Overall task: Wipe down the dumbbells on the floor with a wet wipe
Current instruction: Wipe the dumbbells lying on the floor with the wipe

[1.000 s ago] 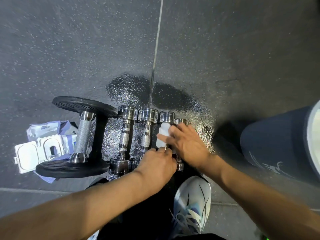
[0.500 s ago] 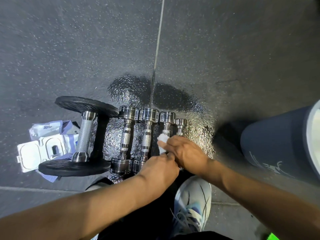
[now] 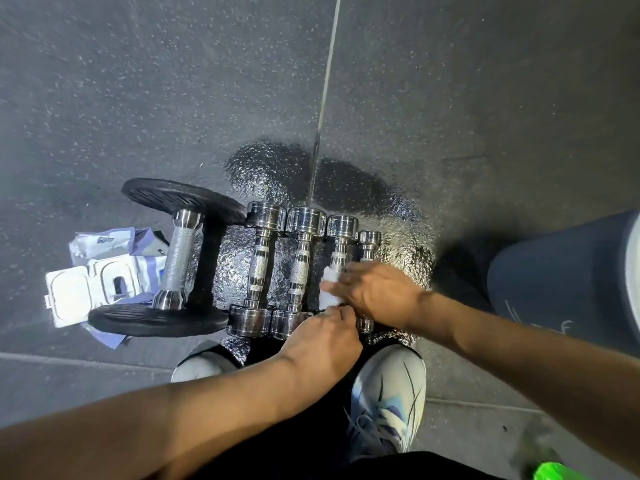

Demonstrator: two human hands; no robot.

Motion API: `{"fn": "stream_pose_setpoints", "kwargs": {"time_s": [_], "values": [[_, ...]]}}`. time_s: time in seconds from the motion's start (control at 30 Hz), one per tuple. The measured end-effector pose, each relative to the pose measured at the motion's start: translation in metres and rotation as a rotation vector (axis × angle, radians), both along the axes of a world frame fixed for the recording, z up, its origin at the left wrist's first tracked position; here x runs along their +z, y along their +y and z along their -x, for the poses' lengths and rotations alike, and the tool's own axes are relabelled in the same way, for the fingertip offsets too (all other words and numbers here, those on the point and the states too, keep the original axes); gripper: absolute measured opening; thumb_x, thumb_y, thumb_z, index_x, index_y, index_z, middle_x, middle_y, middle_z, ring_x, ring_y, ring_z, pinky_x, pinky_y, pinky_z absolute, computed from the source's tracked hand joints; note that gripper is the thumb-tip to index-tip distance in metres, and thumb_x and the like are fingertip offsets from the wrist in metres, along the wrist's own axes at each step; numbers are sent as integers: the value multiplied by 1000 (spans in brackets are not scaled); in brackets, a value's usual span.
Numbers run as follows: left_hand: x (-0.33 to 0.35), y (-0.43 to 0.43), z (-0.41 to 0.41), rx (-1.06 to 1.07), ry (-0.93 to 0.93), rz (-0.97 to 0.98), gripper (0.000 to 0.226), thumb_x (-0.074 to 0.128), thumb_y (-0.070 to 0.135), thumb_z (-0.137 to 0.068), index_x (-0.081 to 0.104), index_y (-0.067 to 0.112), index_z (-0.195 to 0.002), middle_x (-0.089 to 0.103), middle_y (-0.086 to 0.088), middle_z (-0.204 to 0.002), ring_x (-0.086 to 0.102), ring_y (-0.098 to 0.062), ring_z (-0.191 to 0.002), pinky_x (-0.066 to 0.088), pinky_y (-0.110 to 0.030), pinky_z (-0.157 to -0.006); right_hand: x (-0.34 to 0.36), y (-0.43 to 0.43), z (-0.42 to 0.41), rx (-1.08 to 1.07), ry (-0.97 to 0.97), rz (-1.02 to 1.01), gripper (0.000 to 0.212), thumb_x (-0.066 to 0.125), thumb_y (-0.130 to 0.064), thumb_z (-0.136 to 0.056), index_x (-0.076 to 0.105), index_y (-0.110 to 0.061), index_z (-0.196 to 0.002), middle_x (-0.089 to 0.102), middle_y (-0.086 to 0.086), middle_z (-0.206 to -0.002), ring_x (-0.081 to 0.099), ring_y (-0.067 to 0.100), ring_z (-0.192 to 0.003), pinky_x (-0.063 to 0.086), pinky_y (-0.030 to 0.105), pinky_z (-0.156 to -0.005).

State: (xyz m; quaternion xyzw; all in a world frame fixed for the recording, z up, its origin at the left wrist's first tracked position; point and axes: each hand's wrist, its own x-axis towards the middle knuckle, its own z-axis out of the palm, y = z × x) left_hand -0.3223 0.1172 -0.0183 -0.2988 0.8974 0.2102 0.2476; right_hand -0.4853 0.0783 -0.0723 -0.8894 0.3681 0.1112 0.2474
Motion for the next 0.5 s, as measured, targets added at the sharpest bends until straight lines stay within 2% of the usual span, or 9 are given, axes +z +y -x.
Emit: {"fn": "stream_pose_setpoints", "kwargs": {"time_s": [0.07,0.13,0.2,0.3,0.37,0.43,0.47,0.5], "values": [[-1,1,2,-15,4,12,38,35,-6,-98,55,-11,-130,49,-24,-129,56,-37,-112,50,-40,-78,-3,-17,-3,-58,35,54,46,36,-17,-103,39,-22,-148,61,1,-104,53,19,-104,53,36,-93],[-2,0,2,-27,1,4,38,37,-6,-97,56,-10,-129,49,-24,-129,55,-37,-114,48,-38,-76,-5,-24,-9,-155,115,97,50,41,-16,-104,34,-25,-152,61,3,-124,53,22,-121,45,38,-107],[-3,0,3,-23,-12,0,38,36,-6,-99,55,-10,-132,47,-25,-131,53,-37,-117,51,-40,-81,-5,-14,-12,-214,109,87,48,46,-11,-102,38,-23,-148,61,5,-120,56,24,-113,50,38,-99],[-2,0,3,-25,-30,-5,40,33,-6,-101,50,-13,-136,45,-29,-135,53,-39,-119,52,-42,-86,-2,17,-11,-111,2,4,50,60,2,-89,57,-14,-136,67,8,-100,63,27,-94,60,39,-77],[0,0,2,-31,-32,-3,40,33,-7,-100,49,-14,-136,44,-30,-135,53,-39,-118,52,-42,-83,3,9,-7,-21,6,31,47,50,-5,-94,56,-14,-139,67,9,-103,62,29,-102,58,41,-84],[0,0,3,-31,-30,6,39,35,-7,-98,52,-13,-133,45,-29,-133,53,-38,-116,49,-40,-78,7,-14,-7,-87,42,69,49,33,-17,-99,47,-22,-146,63,3,-112,56,24,-112,52,37,-95],[0,0,3,-34,-30,11,39,36,-8,-97,54,-12,-132,47,-28,-132,54,-38,-115,46,-38,-74,7,-24,-6,-128,81,115,46,35,-18,-102,45,-26,-146,61,0,-112,54,21,-109,51,33,-93],[0,0,4,-35,-34,16,39,37,-8,-97,55,-11,-131,48,-27,-131,55,-37,-113,42,-37,-71,6,-31,-8,-163,109,164,43,41,-16,-103,46,-28,-143,58,-2,-108,53,18,-100,50,28,-83]]}}
